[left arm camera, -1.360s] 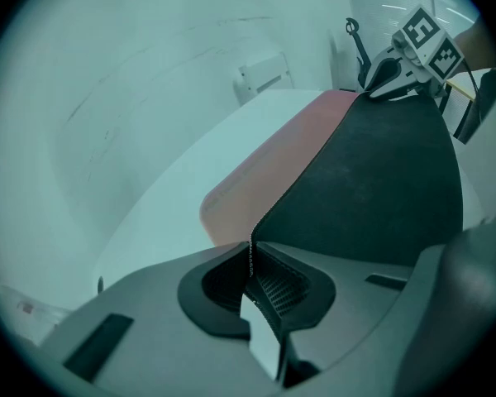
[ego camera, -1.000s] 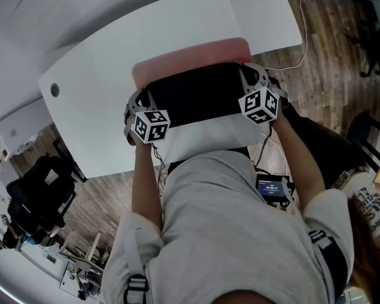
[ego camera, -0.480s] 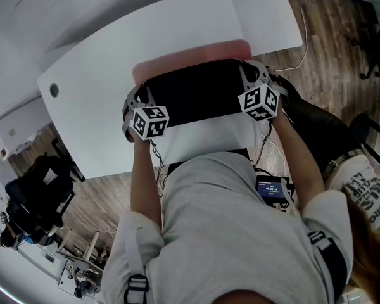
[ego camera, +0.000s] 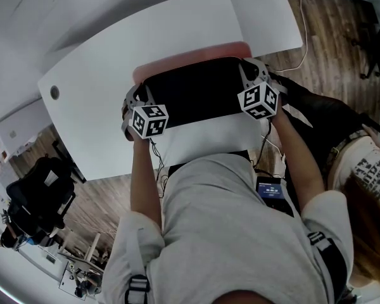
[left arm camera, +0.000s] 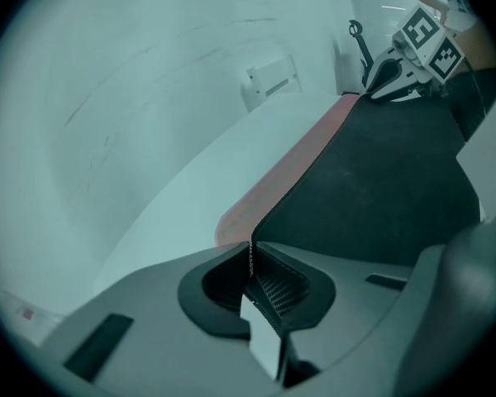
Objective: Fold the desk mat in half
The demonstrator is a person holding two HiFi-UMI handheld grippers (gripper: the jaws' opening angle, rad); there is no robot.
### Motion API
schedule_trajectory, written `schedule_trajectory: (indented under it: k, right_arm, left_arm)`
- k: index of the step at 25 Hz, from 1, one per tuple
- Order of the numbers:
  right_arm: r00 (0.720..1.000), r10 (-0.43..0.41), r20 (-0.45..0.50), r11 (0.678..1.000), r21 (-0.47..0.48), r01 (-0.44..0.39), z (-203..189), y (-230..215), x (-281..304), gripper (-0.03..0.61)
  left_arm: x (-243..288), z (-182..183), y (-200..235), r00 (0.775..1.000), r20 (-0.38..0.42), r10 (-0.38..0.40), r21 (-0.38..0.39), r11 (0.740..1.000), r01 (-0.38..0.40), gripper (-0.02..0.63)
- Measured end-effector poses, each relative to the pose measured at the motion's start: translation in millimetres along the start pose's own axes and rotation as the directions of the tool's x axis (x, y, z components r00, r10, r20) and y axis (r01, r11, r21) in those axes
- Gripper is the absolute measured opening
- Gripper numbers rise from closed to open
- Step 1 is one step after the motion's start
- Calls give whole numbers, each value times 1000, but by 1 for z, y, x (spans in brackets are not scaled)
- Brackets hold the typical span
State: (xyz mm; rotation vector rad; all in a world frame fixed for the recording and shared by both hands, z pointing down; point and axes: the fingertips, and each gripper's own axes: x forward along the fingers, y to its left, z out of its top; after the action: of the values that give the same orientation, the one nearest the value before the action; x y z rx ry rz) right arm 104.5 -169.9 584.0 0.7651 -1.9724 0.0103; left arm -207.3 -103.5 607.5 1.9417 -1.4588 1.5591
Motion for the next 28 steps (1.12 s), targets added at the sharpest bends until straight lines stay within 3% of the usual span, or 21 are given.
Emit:
schedule_trajectory:
  k: [28]
  right_arm:
    - [1000,-12,3,1000,0,12,14,-15,12,52]
  left_arm:
    - [11,13,18,1000,7,15,2,1000,-15,28]
